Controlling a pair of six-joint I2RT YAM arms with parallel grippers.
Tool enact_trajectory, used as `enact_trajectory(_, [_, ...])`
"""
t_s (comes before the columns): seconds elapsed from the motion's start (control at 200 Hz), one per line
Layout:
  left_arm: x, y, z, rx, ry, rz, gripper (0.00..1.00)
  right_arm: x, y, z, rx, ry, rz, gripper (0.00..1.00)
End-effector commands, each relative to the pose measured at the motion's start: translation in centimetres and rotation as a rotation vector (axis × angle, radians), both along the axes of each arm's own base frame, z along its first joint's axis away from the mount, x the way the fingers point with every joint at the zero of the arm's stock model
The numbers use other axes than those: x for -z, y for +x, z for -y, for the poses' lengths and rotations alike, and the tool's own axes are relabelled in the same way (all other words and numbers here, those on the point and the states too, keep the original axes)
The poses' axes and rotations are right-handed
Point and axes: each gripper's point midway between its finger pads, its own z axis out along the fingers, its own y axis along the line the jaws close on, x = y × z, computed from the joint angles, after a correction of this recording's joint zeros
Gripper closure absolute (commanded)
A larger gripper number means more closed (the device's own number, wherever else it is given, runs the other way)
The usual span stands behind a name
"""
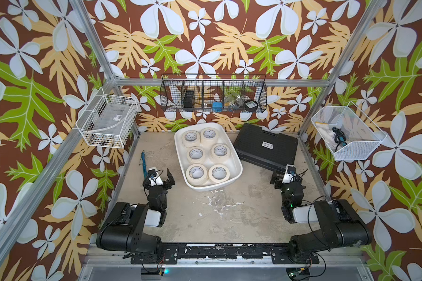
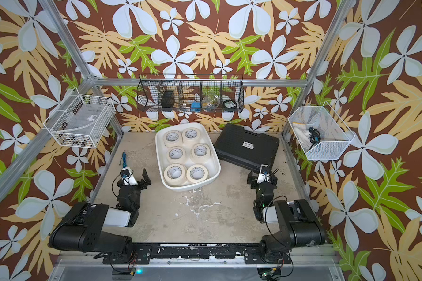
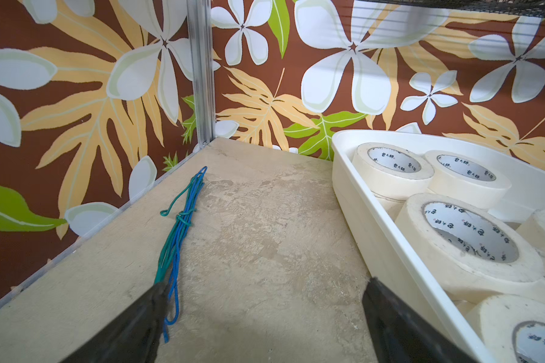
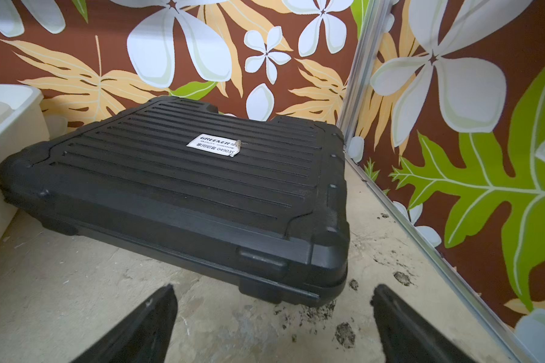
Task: Take out the art tape in the storage box
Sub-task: Adjust the storage box at the center of the board.
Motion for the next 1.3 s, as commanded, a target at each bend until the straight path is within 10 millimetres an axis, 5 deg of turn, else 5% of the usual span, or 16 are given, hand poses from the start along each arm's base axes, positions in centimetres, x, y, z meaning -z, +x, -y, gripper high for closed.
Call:
enact_trajectory(0.0, [-0.4,0.1,-0.1,-0.001,0.006,0.013,0.00,-0.4,0.1,-0.1,-0.006,0.009,0.017,0.00])
enact_trajectory(0.891, [-0.4,0.1,0.0,0.005,0.004,0.015,0.00,-0.5,0.0,-0.1,-0.008,0.010,0.021,0.00])
enact_trajectory(1.016, [-1.8,-0.2,1.7,0.111,0.039,0.045,0.00,-1.4,-0.2,1.2,0.074,0.031,0.032,0.00])
enact_trajectory(1.181, [-3.0,-0.1,-0.7,-0.061,-0.089,-0.040,0.00,-2.9,0.6,1.2,0.088,0.066,-0.037,0.00])
enact_trajectory(1.296, [-5.0,0.5,-0.1,-0.046,-0.200,-0.033,0.00,-4.7,0.2,0.7,0.081,0.186,-0.043,0.00])
